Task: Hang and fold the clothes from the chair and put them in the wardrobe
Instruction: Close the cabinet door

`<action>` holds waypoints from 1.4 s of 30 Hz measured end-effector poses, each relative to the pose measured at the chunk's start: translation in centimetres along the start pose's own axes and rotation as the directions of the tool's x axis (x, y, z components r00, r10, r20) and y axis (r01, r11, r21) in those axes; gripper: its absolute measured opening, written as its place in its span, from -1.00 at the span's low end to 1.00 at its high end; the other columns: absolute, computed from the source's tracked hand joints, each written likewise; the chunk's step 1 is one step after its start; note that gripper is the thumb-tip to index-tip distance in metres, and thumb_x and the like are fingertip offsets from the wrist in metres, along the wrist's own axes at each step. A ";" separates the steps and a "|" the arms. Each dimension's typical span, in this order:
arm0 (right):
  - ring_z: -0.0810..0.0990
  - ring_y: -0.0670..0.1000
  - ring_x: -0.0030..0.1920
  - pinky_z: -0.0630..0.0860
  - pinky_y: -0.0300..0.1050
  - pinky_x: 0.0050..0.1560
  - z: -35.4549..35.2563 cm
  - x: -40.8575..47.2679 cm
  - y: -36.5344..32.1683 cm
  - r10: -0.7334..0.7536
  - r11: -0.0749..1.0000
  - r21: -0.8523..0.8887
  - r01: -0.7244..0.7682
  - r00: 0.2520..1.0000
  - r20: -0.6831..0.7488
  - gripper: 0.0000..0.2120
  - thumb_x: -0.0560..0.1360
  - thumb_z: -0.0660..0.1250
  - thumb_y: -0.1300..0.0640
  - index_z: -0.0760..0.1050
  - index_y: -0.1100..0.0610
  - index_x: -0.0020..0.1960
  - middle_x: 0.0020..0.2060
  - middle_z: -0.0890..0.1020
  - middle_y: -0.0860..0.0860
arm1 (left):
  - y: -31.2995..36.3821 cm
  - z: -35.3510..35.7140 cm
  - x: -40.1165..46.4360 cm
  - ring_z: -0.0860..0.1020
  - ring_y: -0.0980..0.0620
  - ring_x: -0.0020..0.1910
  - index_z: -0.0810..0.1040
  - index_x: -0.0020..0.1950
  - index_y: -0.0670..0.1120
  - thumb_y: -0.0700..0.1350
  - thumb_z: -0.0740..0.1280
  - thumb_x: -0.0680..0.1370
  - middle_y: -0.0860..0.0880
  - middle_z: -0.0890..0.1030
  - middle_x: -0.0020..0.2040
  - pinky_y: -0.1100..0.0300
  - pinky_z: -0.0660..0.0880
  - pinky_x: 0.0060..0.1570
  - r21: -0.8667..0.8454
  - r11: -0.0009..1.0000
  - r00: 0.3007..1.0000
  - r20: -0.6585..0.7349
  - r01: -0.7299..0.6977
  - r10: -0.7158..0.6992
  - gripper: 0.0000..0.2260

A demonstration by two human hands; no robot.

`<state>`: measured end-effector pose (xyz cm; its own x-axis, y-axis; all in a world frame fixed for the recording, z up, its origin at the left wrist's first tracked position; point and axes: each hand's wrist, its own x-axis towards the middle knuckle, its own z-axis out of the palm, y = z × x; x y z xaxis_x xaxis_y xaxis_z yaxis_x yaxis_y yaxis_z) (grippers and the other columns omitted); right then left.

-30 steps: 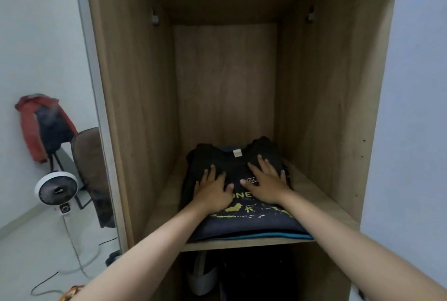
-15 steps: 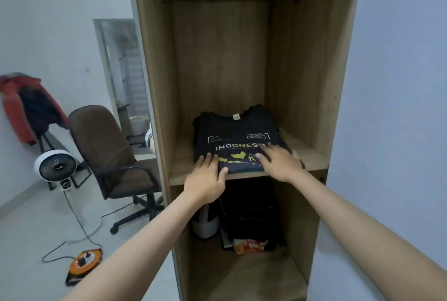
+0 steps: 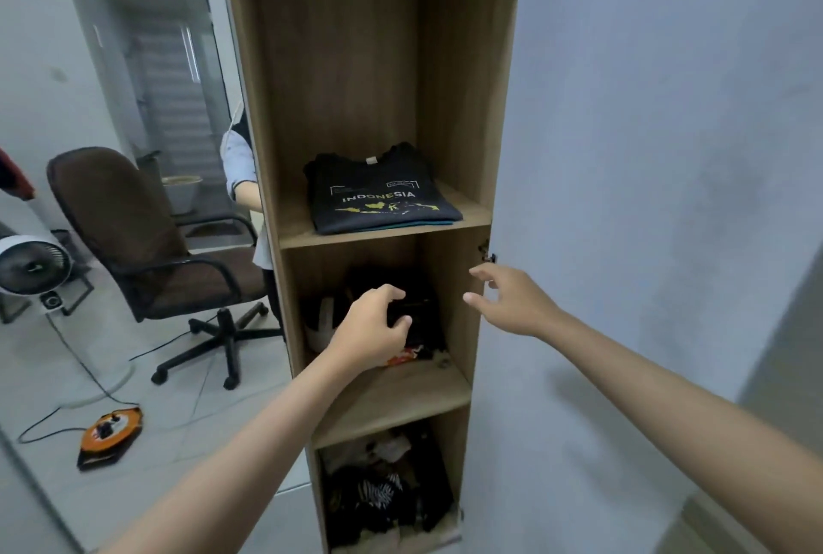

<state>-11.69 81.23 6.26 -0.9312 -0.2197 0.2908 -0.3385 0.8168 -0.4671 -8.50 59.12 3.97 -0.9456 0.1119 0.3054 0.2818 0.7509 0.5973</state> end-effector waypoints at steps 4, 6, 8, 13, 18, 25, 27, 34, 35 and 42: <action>0.47 0.02 0.27 0.40 -0.14 0.20 -5.0 -4.1 1.4 -0.067 0.997 0.022 0.071 0.988 -0.141 -0.56 0.52 0.33 0.01 0.39 0.08 0.36 0.29 0.49 0.03 | 6.3 3.2 -2.0 0.43 0.08 0.28 0.34 0.39 -0.04 -0.09 0.34 0.53 0.03 0.43 0.33 0.22 0.42 0.19 -0.139 0.984 0.990 -0.105 -0.110 0.095 -0.56; 0.47 -0.01 0.25 0.36 -0.22 0.19 -7.7 -6.5 2.6 -0.105 0.992 0.039 0.117 0.965 -0.239 -0.59 0.51 0.35 0.05 0.42 0.08 0.33 0.25 0.50 0.01 | 9.9 5.1 -2.7 0.44 0.14 0.25 0.34 0.38 -0.03 -0.10 0.35 0.52 0.07 0.44 0.32 0.34 0.38 0.11 -0.193 0.966 0.979 -0.138 -0.174 0.149 -0.56; 0.48 -0.03 0.22 0.34 -0.25 0.19 -10.5 -8.9 4.1 -0.149 0.986 0.028 0.167 0.932 -0.330 -0.60 0.50 0.36 0.07 0.44 0.09 0.31 0.22 0.51 0.00 | 13.3 7.3 -3.1 0.45 0.21 0.19 0.35 0.37 -0.02 -0.08 0.35 0.51 0.10 0.45 0.30 0.47 0.33 0.02 -0.230 0.945 0.967 -0.158 -0.232 0.199 -0.56; 0.54 -0.08 -0.06 0.53 -0.28 -0.08 -17.1 -14.6 9.2 -0.371 0.921 -0.126 0.370 0.728 -0.576 -0.72 0.47 0.35 0.15 0.53 0.16 0.17 -0.02 0.52 -0.06 | 21.8 13.6 -3.7 0.43 0.31 0.18 0.35 0.33 0.10 0.00 0.38 0.49 0.22 0.41 0.27 0.52 0.33 0.04 -0.309 0.887 0.938 -0.169 -0.343 0.304 -0.56; 0.48 -0.17 -0.12 0.46 -0.40 -0.12 -21.4 -16.6 14.1 -0.458 0.875 -0.186 0.447 0.640 -0.617 -0.72 0.46 0.39 0.24 0.54 0.20 0.17 -0.06 0.51 -0.07 | 27.0 17.3 -4.1 0.33 0.27 0.31 0.44 0.24 0.13 -0.03 0.44 0.45 0.17 0.36 0.31 0.47 0.30 0.22 -0.304 0.813 0.867 -0.201 -0.497 0.455 -0.61; 0.64 -0.12 -0.02 0.59 -0.23 0.01 -22.1 -14.4 15.3 -0.351 0.822 0.226 0.524 0.776 -0.524 -0.63 0.43 0.42 0.33 0.52 0.05 0.18 0.04 0.62 -0.03 | 27.2 19.1 -3.4 0.40 0.18 0.27 0.52 0.16 0.17 -0.09 0.45 0.45 0.15 0.28 0.33 0.51 0.33 0.15 -0.185 0.852 0.855 -0.289 -0.490 0.429 -0.67; 0.66 -0.12 -0.07 0.60 -0.24 -0.02 -22.0 -13.9 15.2 -0.344 0.793 0.277 0.542 0.774 -0.532 -0.63 0.41 0.43 0.36 0.54 0.04 0.13 0.01 0.63 -0.03 | 26.6 18.9 -3.4 0.42 0.19 0.25 0.52 0.19 0.16 -0.09 0.44 0.45 0.13 0.29 0.33 0.47 0.36 0.15 -0.151 0.846 0.837 -0.311 -0.511 0.450 -0.66; 0.67 -0.10 -0.13 0.59 -0.28 -0.06 -19.5 -12.6 12.0 -0.442 0.647 0.375 0.665 0.726 -0.527 -0.65 0.37 0.46 0.39 0.58 0.13 0.11 -0.03 0.61 0.00 | 22.9 15.9 -6.3 0.43 0.17 0.30 0.47 0.30 0.01 -0.15 0.41 0.47 -0.01 0.38 0.38 0.17 0.56 0.08 -0.030 0.815 0.763 -0.372 -0.578 0.528 -0.60; 0.67 -0.10 -0.13 0.59 -0.27 -0.06 -18.9 -12.3 11.2 -0.460 0.617 0.389 0.684 0.715 -0.527 -0.64 0.36 0.46 0.39 0.58 0.16 0.12 -0.03 0.61 0.02 | 22.1 15.3 -6.8 0.44 0.12 0.31 0.48 0.31 -0.03 -0.16 0.41 0.47 -0.03 0.40 0.38 0.13 0.57 0.05 -0.005 0.818 0.755 -0.389 -0.576 0.529 -0.60; 0.67 0.00 -0.02 0.64 0.01 -0.01 -12.2 -8.4 3.4 -0.602 0.413 0.531 0.739 0.660 -0.450 -0.68 0.41 0.44 0.35 0.57 0.25 0.16 0.10 0.61 0.09 | 14.4 9.3 -10.1 0.47 0.05 0.30 0.47 0.29 -0.16 -0.26 0.36 0.50 -0.19 0.46 0.33 0.17 0.51 0.19 0.236 0.827 0.705 -0.437 -0.509 0.559 -0.64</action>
<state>-3.35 92.37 12.38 -0.3500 -0.3966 0.8486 -0.9002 -0.1083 -0.4219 3.60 74.87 2.60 -0.4383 0.2141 0.8730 0.6765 0.7181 0.1635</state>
